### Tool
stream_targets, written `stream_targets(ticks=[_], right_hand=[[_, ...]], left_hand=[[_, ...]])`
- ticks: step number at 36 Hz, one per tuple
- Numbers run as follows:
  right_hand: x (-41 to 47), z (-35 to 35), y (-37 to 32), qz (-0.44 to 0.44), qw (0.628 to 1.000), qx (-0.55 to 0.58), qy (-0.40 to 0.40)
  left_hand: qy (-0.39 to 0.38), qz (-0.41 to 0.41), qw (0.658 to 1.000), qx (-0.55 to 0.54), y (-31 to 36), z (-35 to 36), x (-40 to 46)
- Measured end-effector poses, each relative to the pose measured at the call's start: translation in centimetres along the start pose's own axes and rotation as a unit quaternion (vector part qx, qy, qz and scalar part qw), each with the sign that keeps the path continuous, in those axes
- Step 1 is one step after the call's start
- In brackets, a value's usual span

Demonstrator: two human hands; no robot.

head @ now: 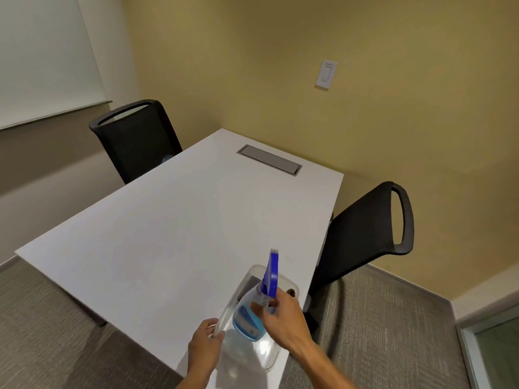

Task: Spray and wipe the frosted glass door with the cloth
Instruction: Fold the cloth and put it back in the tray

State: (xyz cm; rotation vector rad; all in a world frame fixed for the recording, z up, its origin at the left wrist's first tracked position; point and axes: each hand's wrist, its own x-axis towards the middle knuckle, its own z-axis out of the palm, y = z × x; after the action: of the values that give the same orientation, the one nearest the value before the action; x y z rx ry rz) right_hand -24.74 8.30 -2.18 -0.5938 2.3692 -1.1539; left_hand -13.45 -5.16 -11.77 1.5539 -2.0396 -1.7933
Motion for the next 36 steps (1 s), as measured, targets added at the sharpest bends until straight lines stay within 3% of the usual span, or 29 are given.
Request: stream_targets(ticks=[12, 36], right_hand=[[-1.6, 1.7, 2.8, 0.064, 0.992, -0.056, -0.096], [-3.2, 3.6, 3.3, 0.094, 0.994, -0.018, -0.057]], left_hand=[[-0.001, -0.01, 1.0, -0.013, -0.3, -0.1, 0.6], [-0.005, -0.008, 1.0, -0.007, 0.2, -0.2, 1.2]])
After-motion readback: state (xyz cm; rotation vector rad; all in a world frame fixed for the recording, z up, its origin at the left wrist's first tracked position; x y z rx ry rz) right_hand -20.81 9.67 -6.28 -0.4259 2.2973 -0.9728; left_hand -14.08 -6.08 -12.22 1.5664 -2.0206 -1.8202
